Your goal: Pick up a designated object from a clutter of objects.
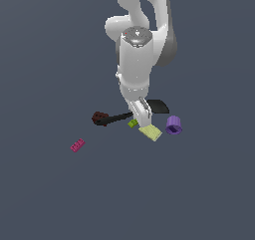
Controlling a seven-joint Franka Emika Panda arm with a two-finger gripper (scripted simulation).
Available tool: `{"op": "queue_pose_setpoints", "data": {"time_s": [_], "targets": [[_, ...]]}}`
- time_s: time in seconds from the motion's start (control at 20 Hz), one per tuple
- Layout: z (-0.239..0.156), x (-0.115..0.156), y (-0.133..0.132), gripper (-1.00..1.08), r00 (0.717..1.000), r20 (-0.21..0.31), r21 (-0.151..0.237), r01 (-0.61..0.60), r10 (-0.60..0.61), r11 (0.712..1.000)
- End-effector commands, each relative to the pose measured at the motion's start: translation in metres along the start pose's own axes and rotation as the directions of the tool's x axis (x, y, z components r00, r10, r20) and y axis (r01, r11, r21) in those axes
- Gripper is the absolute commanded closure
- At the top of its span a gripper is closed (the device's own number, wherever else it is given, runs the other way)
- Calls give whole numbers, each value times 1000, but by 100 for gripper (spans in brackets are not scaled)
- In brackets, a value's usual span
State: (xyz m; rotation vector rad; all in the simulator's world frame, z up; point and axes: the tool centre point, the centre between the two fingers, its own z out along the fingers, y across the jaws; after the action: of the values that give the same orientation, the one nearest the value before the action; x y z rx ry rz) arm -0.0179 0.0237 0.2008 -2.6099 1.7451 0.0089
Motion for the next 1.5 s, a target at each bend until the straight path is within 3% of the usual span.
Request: {"op": "queue_pose_setpoints", "data": {"time_s": [0.0,0.9,1.45], "targets": [[-20,4,13,108,1000,0,2,0,0,1000],[-174,37,106,108,1000,-6,1,-1,1,1000],[-233,49,138,108,1000,-6,1,0,0,1000]]}}
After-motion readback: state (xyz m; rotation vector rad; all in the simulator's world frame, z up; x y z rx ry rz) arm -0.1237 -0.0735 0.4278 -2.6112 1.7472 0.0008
